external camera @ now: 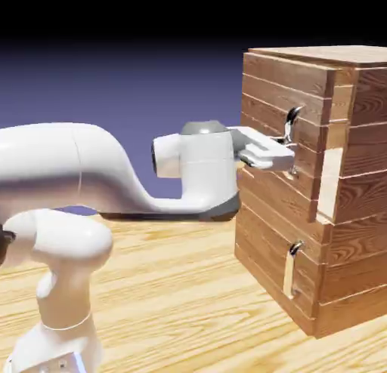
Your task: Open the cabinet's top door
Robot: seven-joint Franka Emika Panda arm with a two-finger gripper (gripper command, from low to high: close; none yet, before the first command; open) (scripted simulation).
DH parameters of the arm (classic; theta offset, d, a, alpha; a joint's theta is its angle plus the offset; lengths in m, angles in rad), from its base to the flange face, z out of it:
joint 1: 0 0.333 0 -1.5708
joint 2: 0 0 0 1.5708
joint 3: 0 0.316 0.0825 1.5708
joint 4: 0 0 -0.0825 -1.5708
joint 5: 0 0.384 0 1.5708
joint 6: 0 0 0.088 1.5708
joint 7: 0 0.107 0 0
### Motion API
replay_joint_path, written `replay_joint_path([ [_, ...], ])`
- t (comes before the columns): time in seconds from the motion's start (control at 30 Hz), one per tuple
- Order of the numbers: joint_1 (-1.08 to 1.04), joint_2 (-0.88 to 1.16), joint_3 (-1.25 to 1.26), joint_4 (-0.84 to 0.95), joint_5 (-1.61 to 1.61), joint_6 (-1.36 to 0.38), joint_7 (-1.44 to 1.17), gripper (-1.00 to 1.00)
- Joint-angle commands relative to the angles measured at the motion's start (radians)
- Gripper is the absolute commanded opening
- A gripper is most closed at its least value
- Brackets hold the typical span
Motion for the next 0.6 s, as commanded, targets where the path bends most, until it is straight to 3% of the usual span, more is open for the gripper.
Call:
replay_joint_path([
  [0.0, -0.035, -0.009, 0.036, -0.032, 0.034, -0.025, -0.008, -1.0],
  [0.27, -0.231, -0.117, 0.326, -0.243, 0.339, -0.222, -0.082, -1.0],
  [0.57, -0.277, -0.228, 0.652, -0.37, 0.719, -0.452, -0.152, -1.0],
])
